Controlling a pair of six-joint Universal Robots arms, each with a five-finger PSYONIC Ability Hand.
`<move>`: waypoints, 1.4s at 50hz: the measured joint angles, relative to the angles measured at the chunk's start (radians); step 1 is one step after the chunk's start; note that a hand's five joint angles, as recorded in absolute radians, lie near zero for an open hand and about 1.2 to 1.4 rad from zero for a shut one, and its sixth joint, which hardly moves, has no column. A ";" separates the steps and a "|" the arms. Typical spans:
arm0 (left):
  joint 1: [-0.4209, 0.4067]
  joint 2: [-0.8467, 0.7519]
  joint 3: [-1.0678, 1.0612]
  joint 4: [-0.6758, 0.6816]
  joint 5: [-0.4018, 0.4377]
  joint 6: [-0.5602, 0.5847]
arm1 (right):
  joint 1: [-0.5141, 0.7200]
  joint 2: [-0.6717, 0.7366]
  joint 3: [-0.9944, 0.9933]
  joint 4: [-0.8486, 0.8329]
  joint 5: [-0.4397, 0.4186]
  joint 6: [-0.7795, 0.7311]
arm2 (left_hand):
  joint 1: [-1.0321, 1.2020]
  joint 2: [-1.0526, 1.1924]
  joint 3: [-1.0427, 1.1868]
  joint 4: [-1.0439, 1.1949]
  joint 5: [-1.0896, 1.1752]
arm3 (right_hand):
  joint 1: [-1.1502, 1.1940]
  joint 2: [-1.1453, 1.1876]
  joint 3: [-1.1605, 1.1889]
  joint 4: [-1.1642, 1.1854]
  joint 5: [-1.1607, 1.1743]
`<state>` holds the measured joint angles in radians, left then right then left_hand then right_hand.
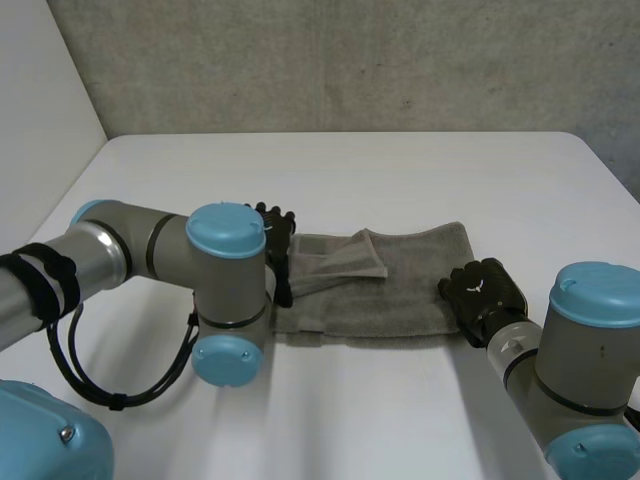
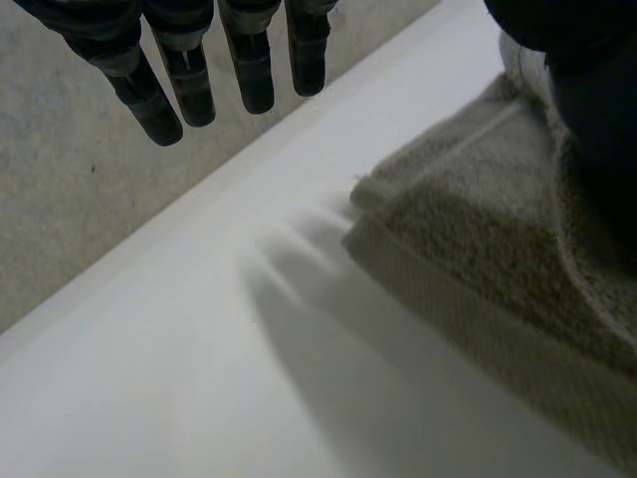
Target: Fold the towel.
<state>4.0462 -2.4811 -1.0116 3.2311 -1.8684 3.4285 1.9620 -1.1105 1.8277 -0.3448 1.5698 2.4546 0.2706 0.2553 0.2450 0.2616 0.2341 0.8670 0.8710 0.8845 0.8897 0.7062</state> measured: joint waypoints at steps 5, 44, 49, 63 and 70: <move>-0.010 0.003 0.030 0.000 0.032 -0.002 | 0.000 0.000 0.004 0.002 0.001 0.000 | 0.000 0.000 0.000 0.000 0.000 | -0.099 -0.117 -0.128 -0.126 -0.110; -0.046 -0.234 0.439 -0.033 0.060 0.045 | -0.007 -0.006 0.030 0.001 -0.005 0.000 | 0.000 0.000 0.001 0.000 0.006 | -0.337 -0.349 -0.360 -0.369 -0.352; -0.013 -0.250 0.455 -0.052 0.014 0.095 | -0.007 -0.007 0.029 -0.002 -0.005 0.001 | 0.000 0.000 0.001 0.000 0.006 | -0.303 -0.321 -0.326 -0.334 -0.318; -0.019 -0.170 0.331 -0.118 -0.028 0.102 | -0.009 -0.010 0.033 -0.029 -0.002 0.001 | 0.000 0.000 0.001 0.000 0.006 | -0.002 0.005 0.006 0.002 -0.008; -0.042 -0.086 0.226 -0.117 -0.021 0.060 | -0.009 -0.011 0.033 -0.040 -0.002 0.001 | 0.000 0.000 0.001 0.000 0.006 | 0.321 0.329 0.401 0.402 0.383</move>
<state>4.0044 -2.5675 -0.7859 3.1140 -1.8896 3.4883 1.9528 -1.1214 1.8602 -0.3846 1.5680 2.4559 0.2705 0.2554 0.2461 0.2617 0.2401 1.1882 1.2002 1.2859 1.2920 1.0896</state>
